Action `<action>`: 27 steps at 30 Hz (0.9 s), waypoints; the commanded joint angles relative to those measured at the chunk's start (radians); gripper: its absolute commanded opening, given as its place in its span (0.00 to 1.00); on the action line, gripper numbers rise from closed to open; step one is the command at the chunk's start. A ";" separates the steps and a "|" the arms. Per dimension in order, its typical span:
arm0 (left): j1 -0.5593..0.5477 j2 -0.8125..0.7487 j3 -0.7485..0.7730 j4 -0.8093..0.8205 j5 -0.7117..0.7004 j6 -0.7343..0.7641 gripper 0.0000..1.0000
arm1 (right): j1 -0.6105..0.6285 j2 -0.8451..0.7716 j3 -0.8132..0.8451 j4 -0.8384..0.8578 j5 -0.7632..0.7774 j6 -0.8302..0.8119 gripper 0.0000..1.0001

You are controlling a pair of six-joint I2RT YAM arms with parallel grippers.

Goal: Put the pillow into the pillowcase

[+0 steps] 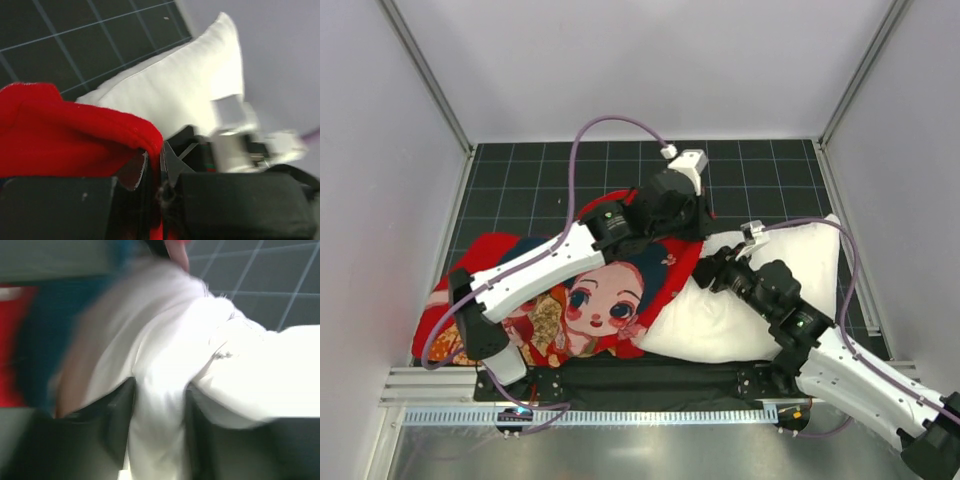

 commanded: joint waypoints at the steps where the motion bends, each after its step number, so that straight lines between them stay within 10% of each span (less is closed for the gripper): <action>1: 0.074 -0.079 -0.079 -0.017 -0.024 -0.002 0.00 | 0.006 -0.051 0.083 -0.112 -0.026 -0.089 0.53; 9: 0.096 -0.132 -0.110 -0.183 -0.188 0.091 0.03 | 0.006 -0.092 0.102 -0.178 -0.161 -0.119 0.78; 27: 0.058 -0.173 -0.071 -0.151 -0.099 0.070 0.02 | 0.008 0.360 0.159 0.083 -0.275 0.076 0.14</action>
